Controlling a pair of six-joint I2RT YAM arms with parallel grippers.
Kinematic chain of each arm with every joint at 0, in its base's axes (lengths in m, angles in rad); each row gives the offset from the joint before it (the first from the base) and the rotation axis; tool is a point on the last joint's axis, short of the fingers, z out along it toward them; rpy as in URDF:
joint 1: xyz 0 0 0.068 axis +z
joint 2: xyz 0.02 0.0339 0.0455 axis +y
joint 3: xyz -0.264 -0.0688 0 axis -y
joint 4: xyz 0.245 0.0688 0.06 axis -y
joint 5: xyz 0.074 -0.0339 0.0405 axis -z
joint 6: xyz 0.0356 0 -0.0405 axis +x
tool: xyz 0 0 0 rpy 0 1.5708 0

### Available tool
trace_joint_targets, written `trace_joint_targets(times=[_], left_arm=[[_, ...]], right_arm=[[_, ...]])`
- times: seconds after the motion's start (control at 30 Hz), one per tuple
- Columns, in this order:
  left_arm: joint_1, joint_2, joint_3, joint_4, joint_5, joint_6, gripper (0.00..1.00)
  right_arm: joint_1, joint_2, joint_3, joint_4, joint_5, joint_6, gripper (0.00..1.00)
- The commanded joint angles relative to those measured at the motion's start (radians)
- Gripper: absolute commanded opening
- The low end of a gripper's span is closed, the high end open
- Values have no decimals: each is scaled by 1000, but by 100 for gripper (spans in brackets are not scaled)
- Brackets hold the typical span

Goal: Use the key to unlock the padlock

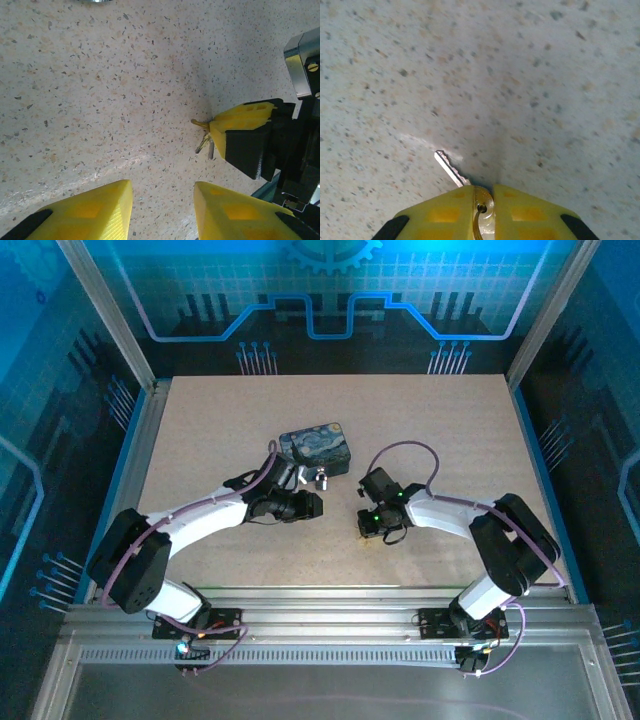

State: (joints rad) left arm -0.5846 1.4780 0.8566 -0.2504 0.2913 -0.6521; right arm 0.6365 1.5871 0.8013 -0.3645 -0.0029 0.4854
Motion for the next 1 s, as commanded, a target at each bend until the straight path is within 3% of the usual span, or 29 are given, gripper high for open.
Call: trace_joint_targets(times=[0.0,0.1,0.43,0.73,0.97], left_arm=[[4,-26,-7,-11,-5,14,38],[-1,-23,-8,-12,-1,15,38],[0,25,-20,66,78,-7,38],[-68,86,-12,151,150,-21,38],[-68,102,-52,262,192,-79,39]], right_arm=[[21,50,-45,-1,-11,11,7],[11,24,-55,32,-42,0,0],[-83,-95,-100,158,-218,-19,0],[-132,-120,-79,143,-296,15,0],[-167,-141,-63,152,-376,82,0]])
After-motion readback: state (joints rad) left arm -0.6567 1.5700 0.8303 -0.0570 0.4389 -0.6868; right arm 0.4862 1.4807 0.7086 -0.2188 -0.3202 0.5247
